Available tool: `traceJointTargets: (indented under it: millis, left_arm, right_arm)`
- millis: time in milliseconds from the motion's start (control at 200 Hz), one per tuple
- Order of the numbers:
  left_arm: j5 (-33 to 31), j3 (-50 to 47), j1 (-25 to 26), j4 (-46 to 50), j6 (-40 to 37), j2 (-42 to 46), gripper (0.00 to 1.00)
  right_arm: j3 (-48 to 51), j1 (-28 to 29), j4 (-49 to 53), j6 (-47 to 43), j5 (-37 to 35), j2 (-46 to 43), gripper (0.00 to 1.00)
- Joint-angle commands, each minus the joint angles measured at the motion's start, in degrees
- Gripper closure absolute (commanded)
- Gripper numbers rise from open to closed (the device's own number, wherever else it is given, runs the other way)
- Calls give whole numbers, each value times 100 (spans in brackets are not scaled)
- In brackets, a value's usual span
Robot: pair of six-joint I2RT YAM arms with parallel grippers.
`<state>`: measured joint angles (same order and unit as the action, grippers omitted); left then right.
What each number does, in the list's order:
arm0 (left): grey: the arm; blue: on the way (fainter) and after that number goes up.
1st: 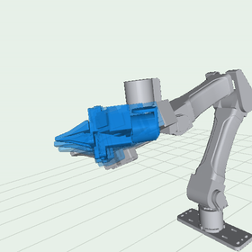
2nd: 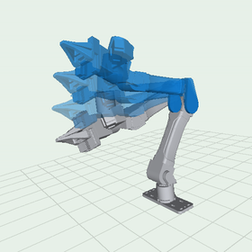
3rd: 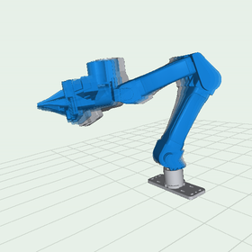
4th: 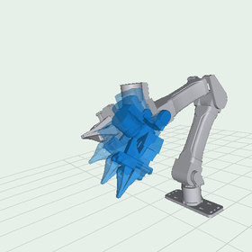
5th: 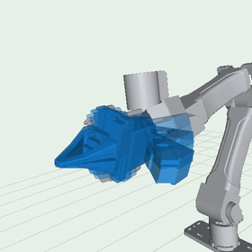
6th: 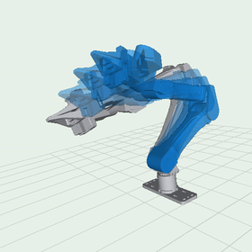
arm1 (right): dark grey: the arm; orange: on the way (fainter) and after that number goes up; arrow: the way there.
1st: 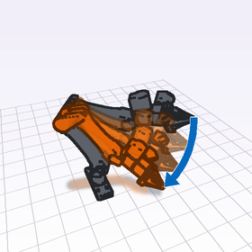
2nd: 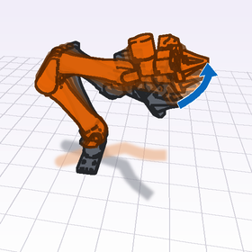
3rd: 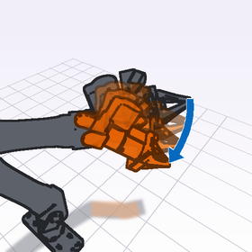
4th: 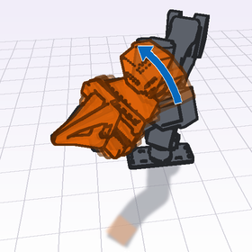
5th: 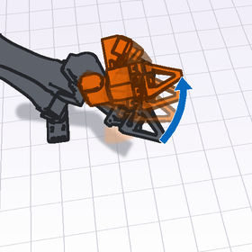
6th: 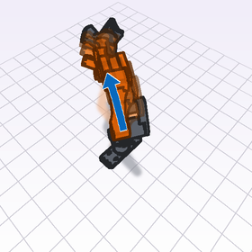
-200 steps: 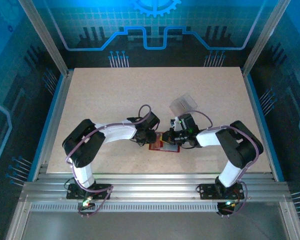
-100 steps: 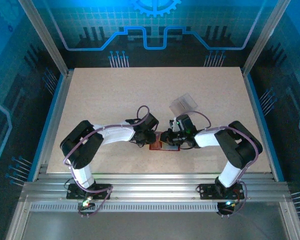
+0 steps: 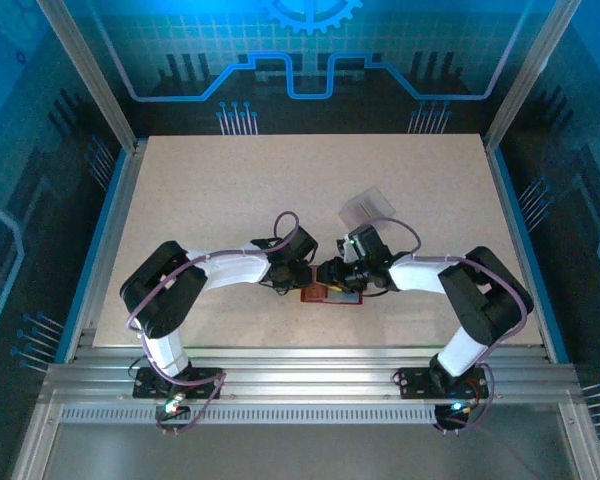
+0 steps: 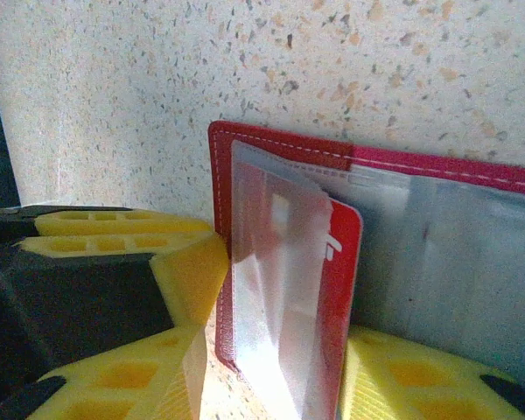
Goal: Put the credit cards into the card holder
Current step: Insert the credit card into the card slot, then flip over the card slot in the card holder.
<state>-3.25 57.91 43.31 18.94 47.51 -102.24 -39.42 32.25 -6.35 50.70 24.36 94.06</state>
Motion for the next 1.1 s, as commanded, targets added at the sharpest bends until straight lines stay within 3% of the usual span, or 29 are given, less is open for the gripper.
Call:
traceJointTargets:
  millis: [0,345,475,540,625,1096]
  left_arm:
    - [334,-218,143,313,77,63,78]
    - [387,-218,30,348,8,218,78]
    - [436,-201,11,368,-58,352,78]
    - [466,-185,9,389,-105,447,78]
    - [487,-184,6,411,-136,602,77]
    - [940,-62,96,30,-172,422,76]
  right_arm:
    - [-225,58,714,-253,-143,-174,55]
    - [-883,209,2224,-898,-874,-598,51]
    - [-1061,229,2799,-1279,-1410,-768,60]
    - [-1345,219,3197,-1549,-1720,-657,70]
    - [-1561,207,3561,-1888,-2048,-453,73]
    - [-2204,264,4212,-2653,-3036,436,71]
